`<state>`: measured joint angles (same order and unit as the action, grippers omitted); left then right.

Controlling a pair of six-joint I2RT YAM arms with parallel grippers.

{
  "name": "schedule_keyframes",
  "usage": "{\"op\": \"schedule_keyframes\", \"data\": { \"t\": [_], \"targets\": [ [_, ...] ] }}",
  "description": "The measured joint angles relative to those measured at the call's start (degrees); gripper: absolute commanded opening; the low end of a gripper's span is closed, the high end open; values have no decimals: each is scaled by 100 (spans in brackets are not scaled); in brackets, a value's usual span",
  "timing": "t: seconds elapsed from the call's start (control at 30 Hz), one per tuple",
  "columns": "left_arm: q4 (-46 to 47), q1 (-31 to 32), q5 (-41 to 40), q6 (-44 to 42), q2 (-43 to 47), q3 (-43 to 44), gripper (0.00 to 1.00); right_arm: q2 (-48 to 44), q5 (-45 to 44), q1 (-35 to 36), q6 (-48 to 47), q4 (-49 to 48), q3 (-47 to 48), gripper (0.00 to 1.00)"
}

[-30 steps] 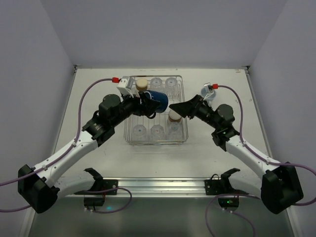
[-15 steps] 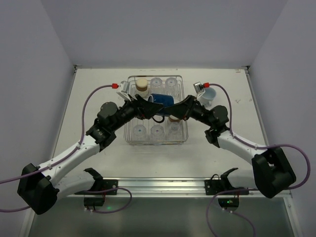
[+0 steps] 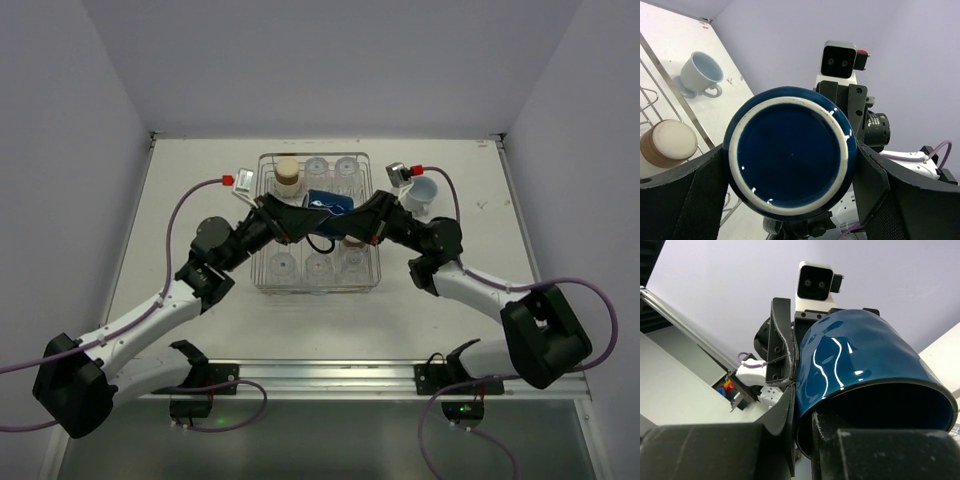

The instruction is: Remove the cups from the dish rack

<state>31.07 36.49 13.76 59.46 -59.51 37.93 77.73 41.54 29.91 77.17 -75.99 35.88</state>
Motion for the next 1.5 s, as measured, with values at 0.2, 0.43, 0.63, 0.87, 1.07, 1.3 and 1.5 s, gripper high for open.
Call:
{"op": "schedule_keyframes", "data": {
  "t": [0.2, 0.43, 0.63, 0.87, 1.07, 1.3, 1.5],
  "targets": [
    [-168, 7, 76, -267, 74, 122, 100, -269, -98, 15, 74, 107, -149, 0],
    [-796, 0, -125, -1126, 745, 302, 100, -1005, -199, -114, -192, 629, -378, 0],
    [-2197, 0, -706, -2247, 1263, 999, 100, -1941, -240, -776, -1047, 2448, -356, 0],
    [-4052, 0, -1318, -3517, 1464, 1434, 100, -2529, -2494, -1453, -3755, 7528, 1563, 0],
    [-4942, 0, -1707, -4107, 1499, 1226, 100, -1412, -4645, -1888, -5403, 10083, 3821, 0],
    [-5139, 0, -1593, -4430, 1626, 1141, 100, 1322, -5471, -2872, -6349, 12024, 6360, 0],
    [-5154, 2, -1449, -4520, 1694, 1010, 100, 2638, -5241, -3034, -6522, 12605, 6577, 0]
  ]
}}
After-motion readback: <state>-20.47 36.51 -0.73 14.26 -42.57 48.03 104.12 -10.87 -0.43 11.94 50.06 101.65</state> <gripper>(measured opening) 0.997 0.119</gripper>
